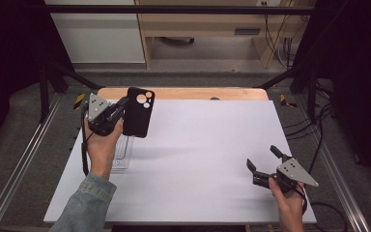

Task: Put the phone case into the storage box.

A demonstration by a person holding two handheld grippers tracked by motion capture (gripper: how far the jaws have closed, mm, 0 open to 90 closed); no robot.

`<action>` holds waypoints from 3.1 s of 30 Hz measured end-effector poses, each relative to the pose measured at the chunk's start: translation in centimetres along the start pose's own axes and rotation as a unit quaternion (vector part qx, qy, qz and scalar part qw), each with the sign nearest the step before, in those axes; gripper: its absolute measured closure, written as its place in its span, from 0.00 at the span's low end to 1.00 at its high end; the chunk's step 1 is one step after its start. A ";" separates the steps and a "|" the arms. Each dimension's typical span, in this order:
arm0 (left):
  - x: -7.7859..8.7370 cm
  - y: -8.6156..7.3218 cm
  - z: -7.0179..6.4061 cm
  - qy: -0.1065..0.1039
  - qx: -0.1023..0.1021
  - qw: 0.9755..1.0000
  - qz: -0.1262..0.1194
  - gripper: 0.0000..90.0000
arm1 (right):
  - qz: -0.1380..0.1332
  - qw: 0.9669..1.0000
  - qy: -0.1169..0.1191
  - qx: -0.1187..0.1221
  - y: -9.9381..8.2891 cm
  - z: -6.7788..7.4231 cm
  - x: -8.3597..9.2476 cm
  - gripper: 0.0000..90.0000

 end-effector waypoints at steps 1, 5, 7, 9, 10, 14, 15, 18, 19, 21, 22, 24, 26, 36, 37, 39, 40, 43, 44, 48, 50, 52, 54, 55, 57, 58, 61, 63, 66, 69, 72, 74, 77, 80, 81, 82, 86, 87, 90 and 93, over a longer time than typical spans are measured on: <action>0.1 0.0 0.1 0.001 0.000 1.000 0.000 0.96 | -0.003 1.000 0.001 -0.001 0.0 0.1 0.0 0.06; 0.4 0.2 0.6 0.007 0.003 1.000 -0.003 0.96 | -0.011 1.000 0.006 -0.008 0.0 0.5 0.2 0.06; 0.6 0.2 0.9 0.010 0.004 1.000 -0.006 0.96 | -0.015 1.000 0.008 -0.009 -0.1 0.7 0.3 0.06; 0.9 0.2 1.2 0.014 0.004 1.000 -0.007 0.96 | -0.018 1.000 0.009 -0.012 -0.2 0.9 0.4 0.05; 1.0 0.2 1.3 0.014 0.005 1.000 -0.007 0.96 | -0.020 1.000 0.011 -0.014 -0.2 1.0 0.5 0.05; 1.5 0.3 2.1 0.018 0.014 1.000 -0.014 0.96 | -0.024 1.000 0.014 -0.013 -0.3 1.2 0.6 0.05; 1.7 0.3 2.3 0.020 0.014 1.000 -0.015 0.96 | -0.024 1.000 0.014 -0.012 -0.3 1.3 0.6 0.05; 1.9 0.3 2.7 0.025 0.016 0.999 -0.017 0.96 | -0.027 0.999 0.016 -0.003 -0.3 1.5 0.5 0.05; 2.0 0.3 2.9 0.026 0.018 0.999 -0.018 0.96 | -0.028 0.999 0.018 -0.003 -0.3 1.6 0.5 0.05; 2.1 0.4 3.2 0.029 0.018 0.999 -0.019 0.96 | -0.029 0.999 0.020 -0.001 -0.3 1.6 0.5 0.05; 2.2 0.4 3.4 0.032 0.016 0.999 -0.020 0.96 | -0.028 0.999 0.020 -0.002 -0.3 1.6 0.5 0.05; 2.2 0.3 3.7 0.037 0.011 0.999 -0.019 0.96 | -0.028 0.999 0.022 -0.001 -0.3 1.7 0.5 0.05; 2.2 0.2 4.1 0.039 0.014 0.999 -0.019 0.96 | -0.030 0.999 0.022 0.000 -0.3 1.6 0.6 0.05; 2.8 0.4 5.7 0.049 0.027 0.998 -0.025 0.96 | -0.040 0.999 0.028 0.002 -0.1 1.8 0.8 0.05; 2.9 0.4 5.9 0.050 0.028 0.998 -0.027 0.96 | -0.041 0.999 0.030 0.003 -0.1 1.8 0.9 0.05; 3.1 0.6 6.1 0.051 0.028 0.998 -0.030 0.96 | -0.042 0.999 0.034 0.003 0.0 1.9 0.9 0.05; 3.2 0.6 6.1 0.053 0.027 0.998 -0.032 0.96 | -0.044 0.998 0.035 0.003 0.0 2.0 1.0 0.05; 3.4 0.8 6.4 0.060 0.028 0.997 -0.038 0.96 | -0.047 0.998 0.041 0.003 0.1 2.2 1.2 0.05; 3.5 0.8 6.5 0.063 0.028 0.997 -0.041 0.96 | -0.047 0.998 0.042 0.004 0.0 2.4 1.2 0.05; 3.5 0.8 6.8 0.066 0.026 0.996 -0.044 0.96 | -0.041 0.998 0.050 0.004 -0.2 3.0 1.2 0.05; 3.5 0.8 7.0 0.067 0.025 0.996 -0.044 0.96 | -0.041 0.998 0.052 0.003 -0.2 3.2 1.2 0.05; 3.5 0.7 7.2 0.069 0.024 0.996 -0.043 0.96 | -0.041 0.998 0.053 0.004 -0.3 3.3 1.1 0.05; 3.4 0.5 7.4 0.071 0.023 0.996 -0.042 0.96 | -0.041 0.998 0.054 0.005 -0.3 3.3 1.1 0.05; 3.3 0.5 7.5 0.071 0.024 0.996 -0.041 0.96 | -0.040 0.998 0.055 0.004 -0.3 3.4 1.1 0.04; 3.1 0.3 7.8 0.073 0.024 0.996 -0.041 0.96 | -0.039 0.998 0.056 0.006 -0.4 3.5 1.1 0.04; 3.0 0.2 7.9 0.071 0.024 0.996 -0.039 0.96 | -0.039 0.998 0.056 0.006 -0.4 3.5 1.1 0.05; 2.5 -0.1 8.0 0.071 0.022 0.997 -0.036 0.96 | -0.038 0.998 0.056 0.006 -0.4 3.5 1.0 0.04; 2.0 -0.3 8.2 0.068 0.027 0.997 -0.033 0.96 | -0.038 0.998 0.057 0.007 -0.4 3.6 1.0 0.05; 1.4 -0.5 8.2 0.065 0.028 0.997 -0.029 0.96 | -0.039 0.997 0.060 0.009 -0.4 3.7 1.0 0.05; 0.8 -0.8 8.3 0.064 0.028 0.997 -0.025 0.96 | -0.037 0.997 0.061 0.010 -0.4 3.7 0.9 0.04; 0.3 -1.0 8.4 0.064 0.030 0.997 -0.022 0.96 | -0.037 0.997 0.060 0.010 -0.4 3.7 0.9 0.05; -0.2 -1.2 8.5 0.064 0.029 0.997 -0.016 0.96 | -0.037 0.997 0.061 0.010 -0.4 3.7 0.9 0.04; -0.7 -1.4 8.6 0.064 0.030 0.997 -0.013 0.96 | -0.037 0.997 0.060 0.010 -0.4 3.7 0.9 0.05; -1.3 -1.7 8.7 0.062 0.035 0.997 -0.007 0.96 | -0.036 0.997 0.060 0.009 -0.5 3.7 0.9 0.05; -1.5 -1.8 8.7 0.061 0.037 0.997 -0.005 0.96 | -0.036 0.998 0.060 0.008 -0.5 3.7 0.9 0.05; -1.7 -1.9 8.8 0.061 0.038 0.997 -0.002 0.96 | -0.036 0.997 0.061 0.008 -0.5 3.7 0.9 0.05; -2.6 -2.4 9.2 0.064 0.044 0.997 0.005 0.96 | -0.035 0.997 0.062 0.010 -0.5 3.7 0.9 0.05; -2.9 -2.5 9.3 0.063 0.048 0.997 0.007 0.96 | -0.036 0.997 0.063 0.010 -0.5 3.7 0.9 0.05; -3.7 -3.0 9.7 0.066 0.051 0.996 0.017 0.96 | -0.036 0.997 0.063 0.010 -0.5 3.7 0.9 0.05; -4.3 -3.3 10.2 0.072 0.054 0.996 0.024 0.96 | -0.036 0.997 0.062 0.010 -0.5 3.7 0.9 0.05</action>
Point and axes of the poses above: each handheld gripper's, and its own axes: x roughly backward along the jaws, y roughly out of its top, z roughly to its left, the point moved 8 cm from there along -x, roughly forward along the jaws, and after that the axes turned 8 degrees about z, right-handed, at the moved point
